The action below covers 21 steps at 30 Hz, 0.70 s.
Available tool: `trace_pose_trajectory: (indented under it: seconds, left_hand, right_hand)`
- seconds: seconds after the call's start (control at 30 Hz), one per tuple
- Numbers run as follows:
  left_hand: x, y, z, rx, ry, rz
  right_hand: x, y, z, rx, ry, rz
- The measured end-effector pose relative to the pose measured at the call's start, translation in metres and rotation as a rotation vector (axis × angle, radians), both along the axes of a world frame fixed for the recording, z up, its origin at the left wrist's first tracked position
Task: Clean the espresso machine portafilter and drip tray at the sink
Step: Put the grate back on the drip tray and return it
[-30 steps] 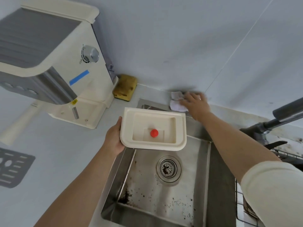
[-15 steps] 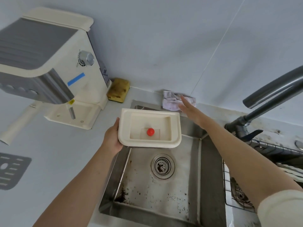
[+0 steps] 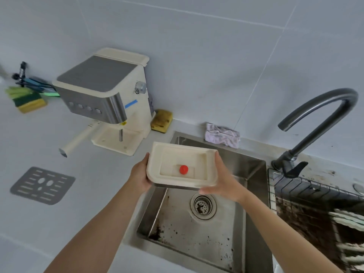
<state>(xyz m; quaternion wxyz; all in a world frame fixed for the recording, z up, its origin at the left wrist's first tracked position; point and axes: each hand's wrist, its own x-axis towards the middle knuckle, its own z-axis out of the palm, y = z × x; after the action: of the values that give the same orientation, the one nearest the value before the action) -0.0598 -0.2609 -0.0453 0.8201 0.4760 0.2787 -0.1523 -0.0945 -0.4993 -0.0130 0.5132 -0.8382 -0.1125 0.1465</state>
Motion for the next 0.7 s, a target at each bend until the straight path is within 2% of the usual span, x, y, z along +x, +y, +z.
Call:
trace_pose_trajectory:
  seconds: [0.17,0.33,0.43,0.57,0.7]
  left_hand:
    - [-0.012,0.034,0.005,0.192,-0.019,-0.042]
    - [-0.010,0.093,-0.007,0.688,-0.128,-0.154]
    - [-0.005,0.139,-0.017,0.877,-0.204,-0.253]
    - [-0.002,0.202,-0.027,0.946,-0.277,-0.421]
    - [-0.010,0.247,-0.038,0.918,-0.280,-0.549]
  right_hand:
    - [-0.007,0.037,-0.012,-0.099,-0.047,-0.054]
    - [-0.011,0.092,-0.024,-0.126,-0.070,-0.094]
    - [-0.015,0.134,-0.031,-0.137,-0.043,-0.144]
    - [-0.024,0.194,-0.043,-0.207,0.059,-0.240]
    - [-0.042,0.241,-0.054,-0.260,0.134,-0.291]
